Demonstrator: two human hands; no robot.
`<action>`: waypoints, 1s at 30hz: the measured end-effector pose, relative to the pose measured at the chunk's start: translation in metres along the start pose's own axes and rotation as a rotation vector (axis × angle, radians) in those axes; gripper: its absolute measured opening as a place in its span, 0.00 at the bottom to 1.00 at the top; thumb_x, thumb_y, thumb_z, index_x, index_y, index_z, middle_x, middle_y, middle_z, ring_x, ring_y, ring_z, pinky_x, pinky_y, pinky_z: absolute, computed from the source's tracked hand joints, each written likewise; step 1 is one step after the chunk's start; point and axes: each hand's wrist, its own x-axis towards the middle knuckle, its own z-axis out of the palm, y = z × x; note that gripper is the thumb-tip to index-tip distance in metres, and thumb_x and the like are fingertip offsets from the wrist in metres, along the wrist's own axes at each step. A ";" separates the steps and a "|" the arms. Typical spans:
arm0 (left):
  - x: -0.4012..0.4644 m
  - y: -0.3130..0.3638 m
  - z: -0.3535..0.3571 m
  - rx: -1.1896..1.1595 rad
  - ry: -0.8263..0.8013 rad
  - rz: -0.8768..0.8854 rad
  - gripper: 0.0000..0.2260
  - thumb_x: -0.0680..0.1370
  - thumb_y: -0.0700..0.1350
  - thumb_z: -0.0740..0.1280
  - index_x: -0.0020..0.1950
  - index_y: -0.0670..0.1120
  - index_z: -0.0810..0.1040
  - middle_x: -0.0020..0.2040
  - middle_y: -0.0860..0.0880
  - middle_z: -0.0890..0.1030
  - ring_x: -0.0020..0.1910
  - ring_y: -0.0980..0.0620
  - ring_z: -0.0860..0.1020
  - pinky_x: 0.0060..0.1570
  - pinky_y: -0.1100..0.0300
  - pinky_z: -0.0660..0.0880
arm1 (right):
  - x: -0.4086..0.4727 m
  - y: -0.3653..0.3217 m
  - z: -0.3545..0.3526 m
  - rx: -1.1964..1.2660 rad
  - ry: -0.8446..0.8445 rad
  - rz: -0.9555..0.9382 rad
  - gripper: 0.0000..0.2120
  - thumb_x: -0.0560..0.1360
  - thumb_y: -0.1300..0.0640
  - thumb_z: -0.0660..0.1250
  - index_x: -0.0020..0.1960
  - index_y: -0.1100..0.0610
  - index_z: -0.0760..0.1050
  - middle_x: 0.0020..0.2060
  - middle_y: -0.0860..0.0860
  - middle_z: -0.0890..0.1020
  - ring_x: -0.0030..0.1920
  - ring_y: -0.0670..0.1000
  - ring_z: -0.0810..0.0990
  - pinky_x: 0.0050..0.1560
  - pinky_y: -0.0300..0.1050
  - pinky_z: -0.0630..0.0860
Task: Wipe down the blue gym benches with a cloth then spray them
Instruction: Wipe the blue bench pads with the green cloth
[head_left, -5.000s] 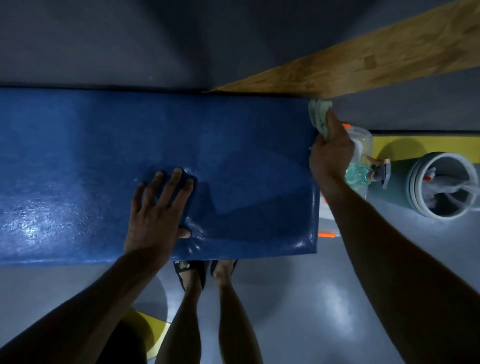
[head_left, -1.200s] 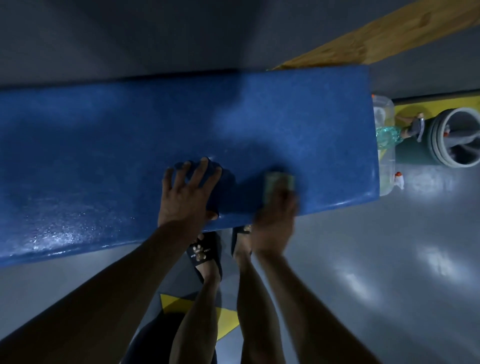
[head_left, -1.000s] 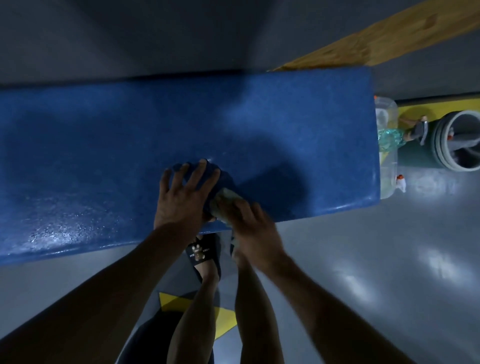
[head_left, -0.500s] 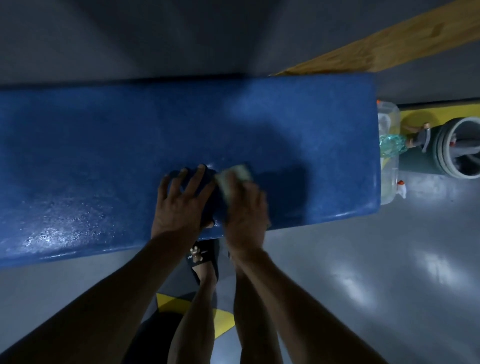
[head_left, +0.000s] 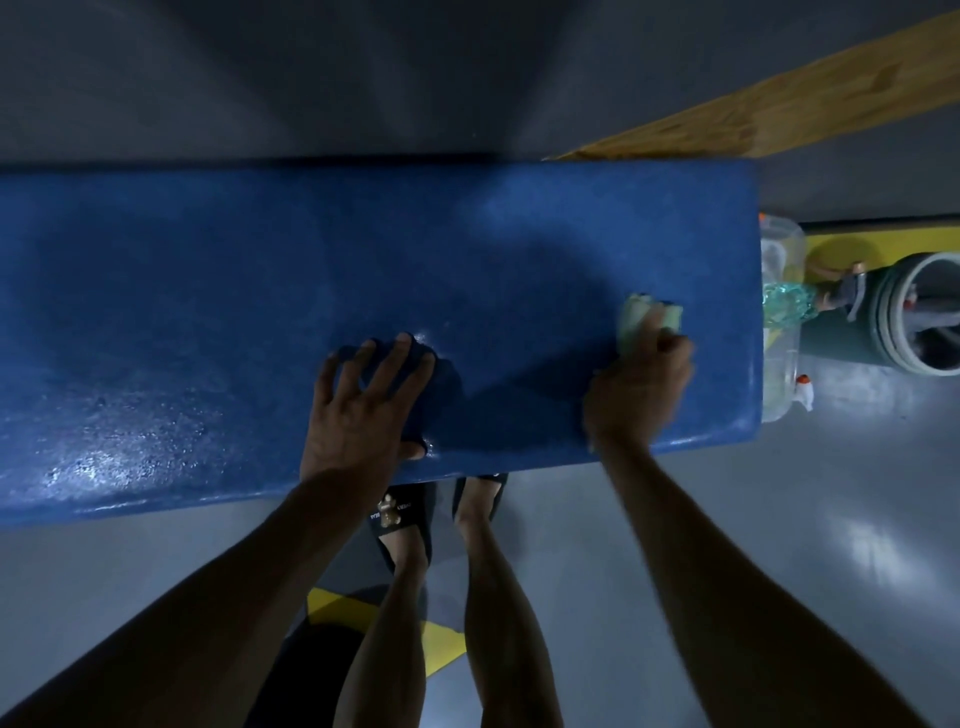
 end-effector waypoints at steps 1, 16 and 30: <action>0.000 0.000 0.000 0.000 -0.003 -0.002 0.49 0.64 0.60 0.78 0.78 0.54 0.55 0.79 0.48 0.58 0.75 0.39 0.59 0.72 0.37 0.57 | -0.018 -0.019 0.008 0.029 -0.014 -0.056 0.34 0.69 0.67 0.63 0.75 0.57 0.67 0.63 0.63 0.73 0.59 0.66 0.72 0.58 0.58 0.73; 0.000 0.001 -0.004 -0.020 -0.025 0.004 0.48 0.63 0.59 0.78 0.78 0.54 0.57 0.79 0.48 0.60 0.74 0.38 0.61 0.71 0.37 0.59 | 0.054 0.035 -0.028 -0.156 -0.121 -0.203 0.38 0.68 0.66 0.64 0.75 0.48 0.63 0.61 0.56 0.69 0.57 0.62 0.69 0.48 0.55 0.72; 0.001 0.003 -0.002 -0.029 -0.006 -0.010 0.51 0.60 0.58 0.80 0.78 0.53 0.60 0.78 0.47 0.62 0.73 0.37 0.64 0.69 0.37 0.61 | 0.026 -0.046 0.000 -0.173 -0.324 -0.968 0.37 0.66 0.51 0.57 0.76 0.47 0.64 0.66 0.52 0.73 0.54 0.60 0.73 0.51 0.54 0.75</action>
